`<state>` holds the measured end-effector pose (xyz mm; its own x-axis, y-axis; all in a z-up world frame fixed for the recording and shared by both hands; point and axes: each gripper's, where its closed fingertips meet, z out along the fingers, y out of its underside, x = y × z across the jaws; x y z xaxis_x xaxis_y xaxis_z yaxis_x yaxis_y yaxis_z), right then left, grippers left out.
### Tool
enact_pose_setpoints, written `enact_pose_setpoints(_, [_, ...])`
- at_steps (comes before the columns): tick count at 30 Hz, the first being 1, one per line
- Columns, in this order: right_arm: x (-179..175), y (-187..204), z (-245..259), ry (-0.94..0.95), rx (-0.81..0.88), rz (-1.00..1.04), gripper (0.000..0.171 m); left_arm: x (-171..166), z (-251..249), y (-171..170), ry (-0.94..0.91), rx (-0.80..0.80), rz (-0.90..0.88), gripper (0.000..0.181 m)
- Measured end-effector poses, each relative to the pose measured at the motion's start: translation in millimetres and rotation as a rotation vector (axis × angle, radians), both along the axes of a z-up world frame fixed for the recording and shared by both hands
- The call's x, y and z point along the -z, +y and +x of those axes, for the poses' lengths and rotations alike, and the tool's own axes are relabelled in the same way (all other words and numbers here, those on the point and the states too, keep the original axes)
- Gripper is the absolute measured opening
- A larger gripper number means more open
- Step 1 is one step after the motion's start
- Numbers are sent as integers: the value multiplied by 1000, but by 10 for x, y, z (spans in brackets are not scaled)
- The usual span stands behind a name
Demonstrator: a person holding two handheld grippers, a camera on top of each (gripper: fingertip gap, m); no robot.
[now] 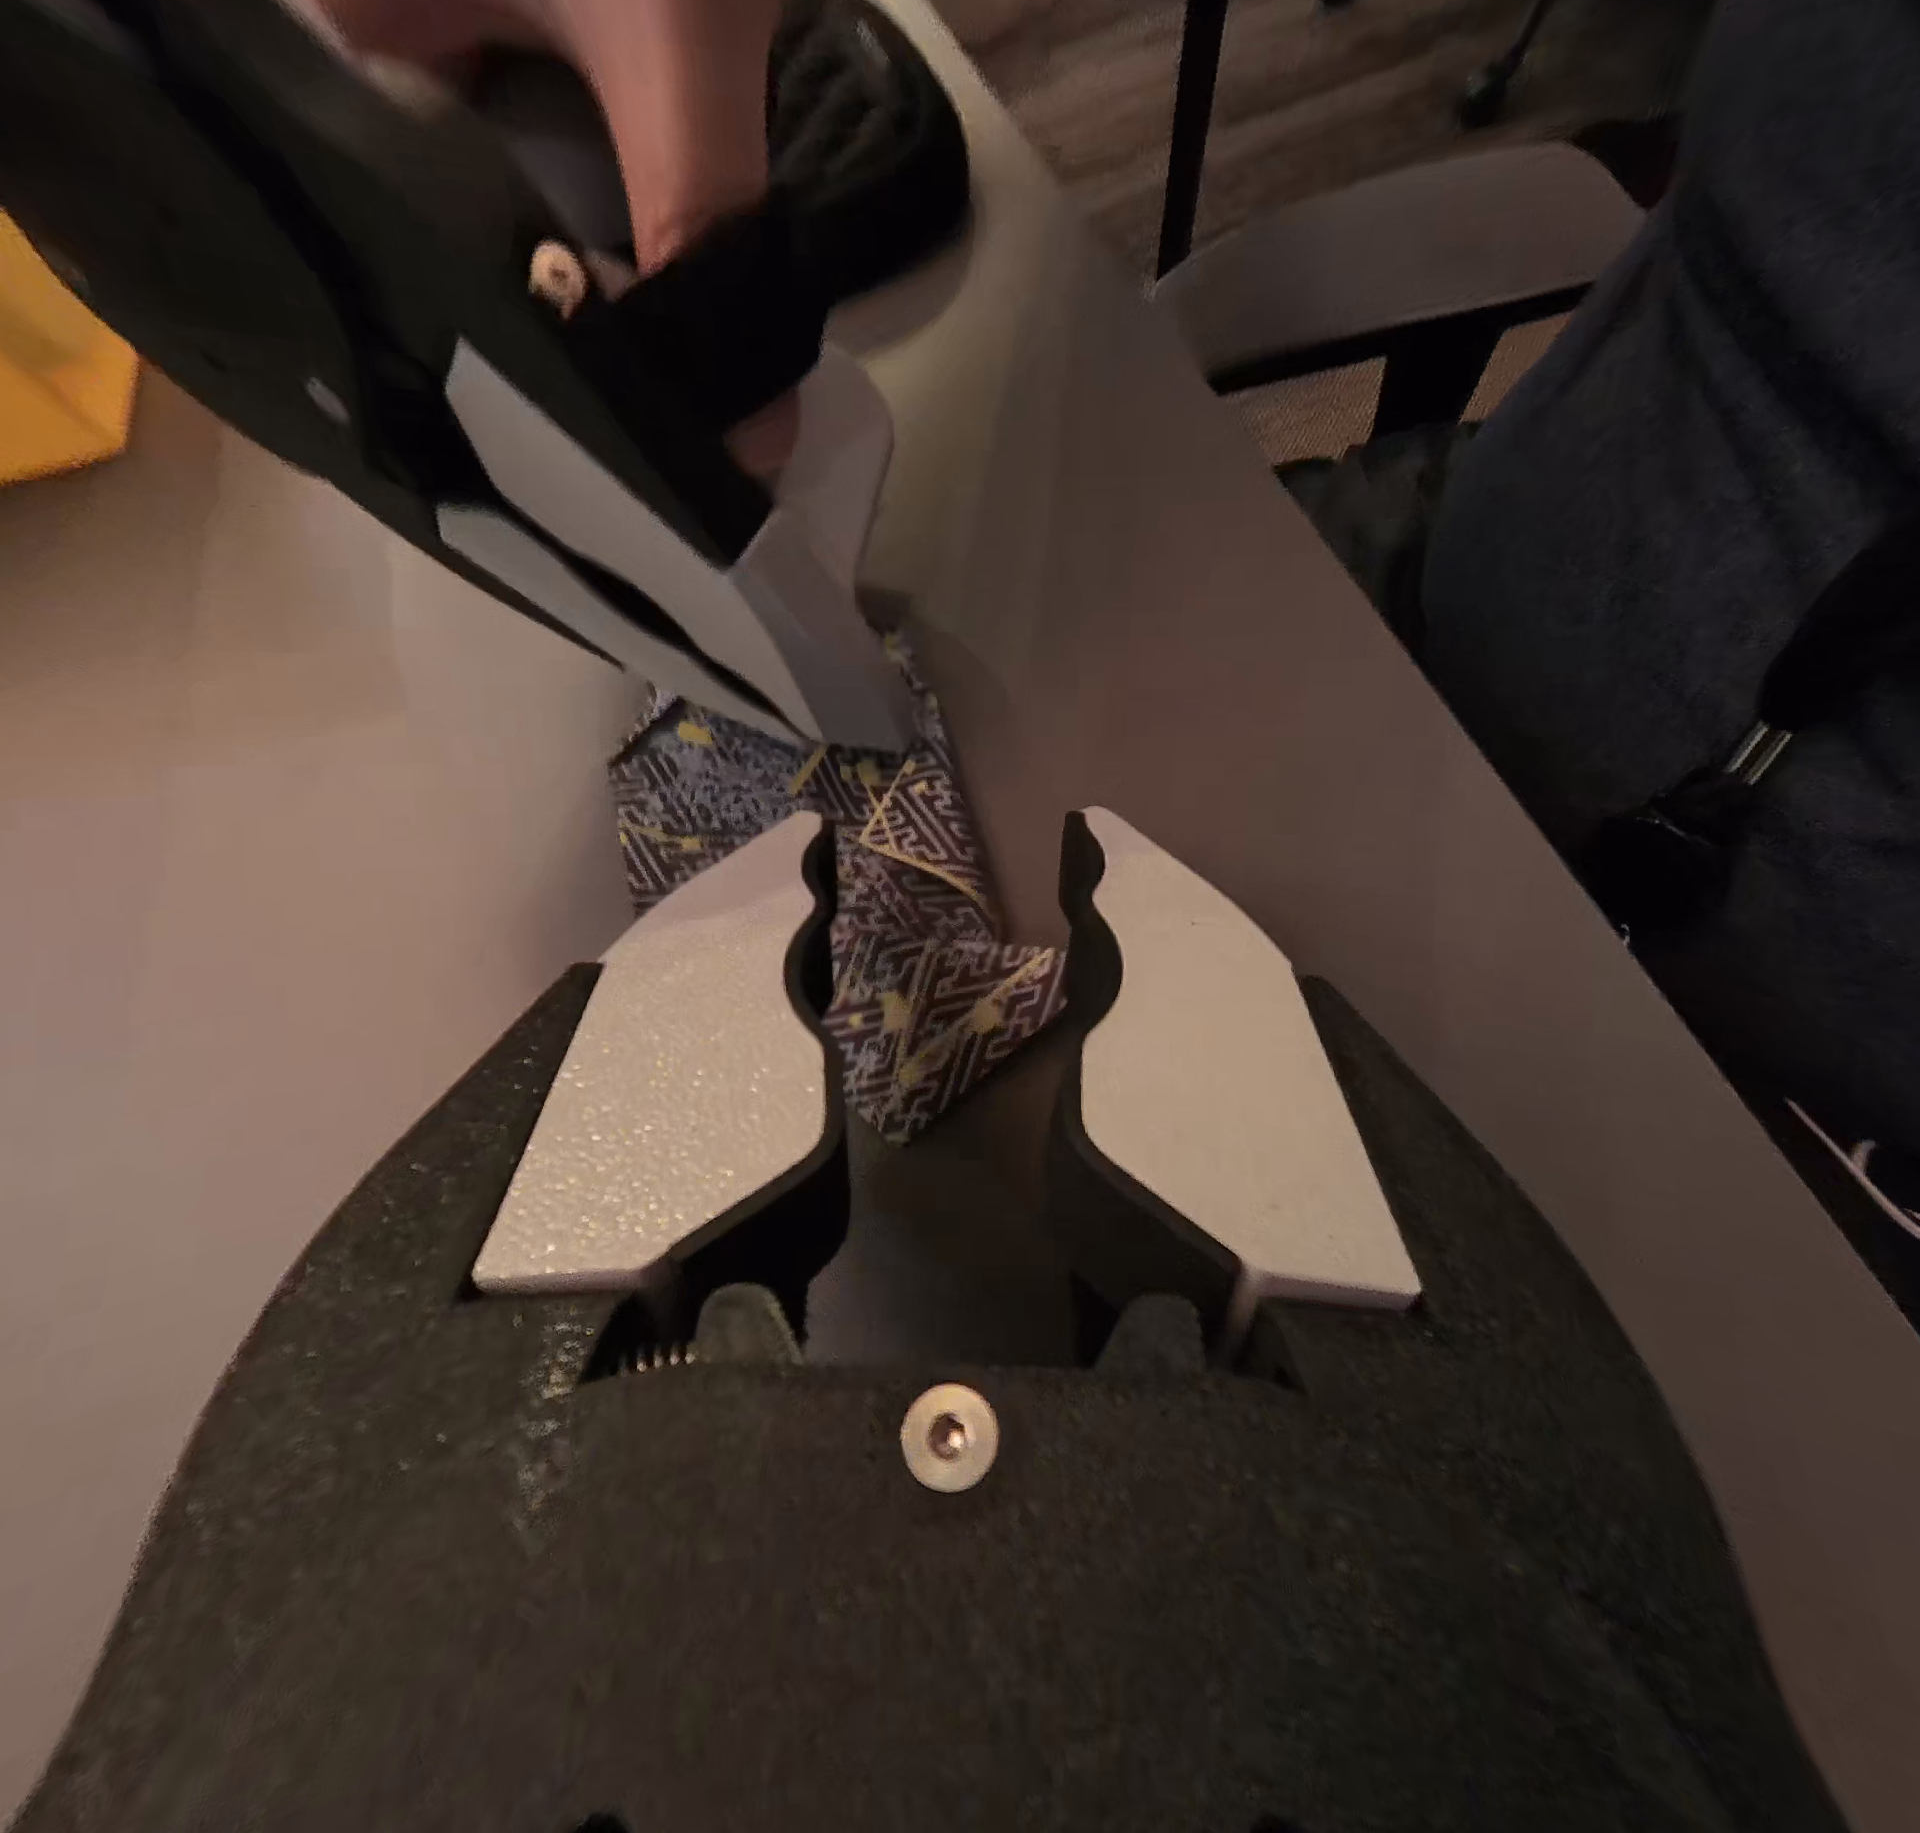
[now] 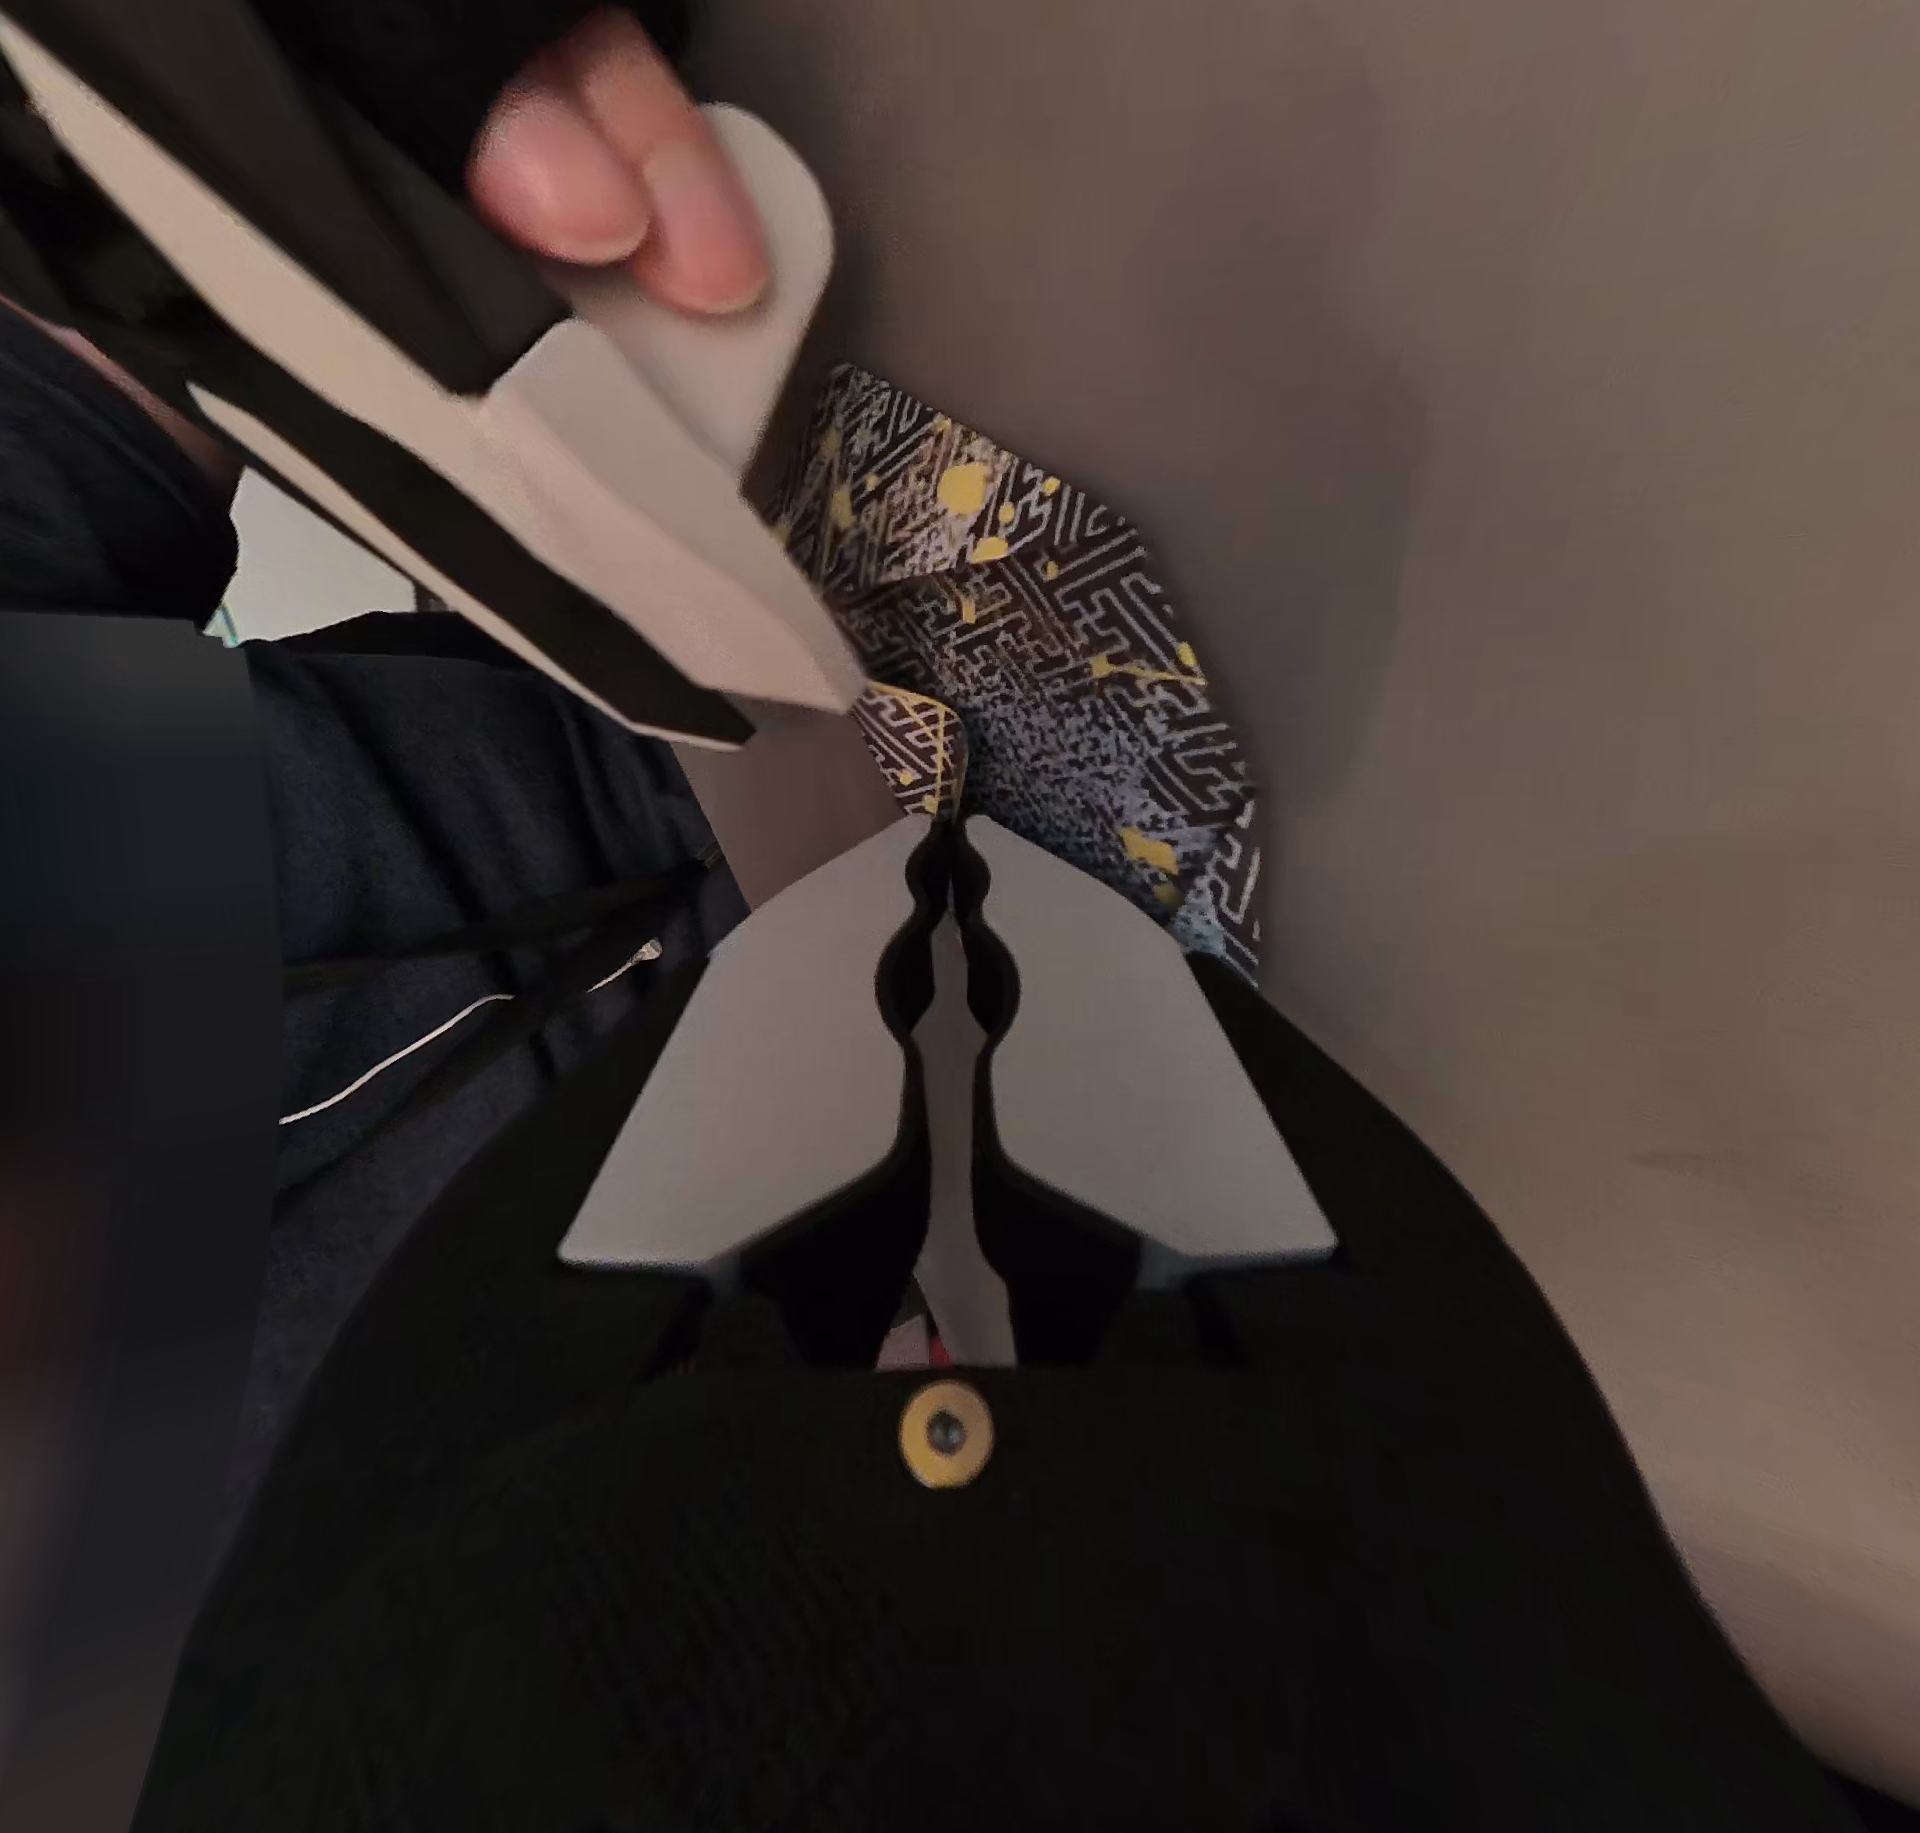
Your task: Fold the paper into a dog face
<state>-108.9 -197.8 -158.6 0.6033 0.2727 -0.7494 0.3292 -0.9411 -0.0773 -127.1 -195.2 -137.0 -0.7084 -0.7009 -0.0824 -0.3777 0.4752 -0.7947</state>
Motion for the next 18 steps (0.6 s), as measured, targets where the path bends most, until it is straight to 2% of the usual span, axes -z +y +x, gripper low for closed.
enact_pose_setpoints(14, [1, 6, 0, -25, 2, -15, 1, 182, 9, -112, 95, 73, 142, 35])
enact_pose_setpoints(18, [1, 4, 1, -48, -11, 4, 1, 192, 30, -114, 133, 69, 121, 34])
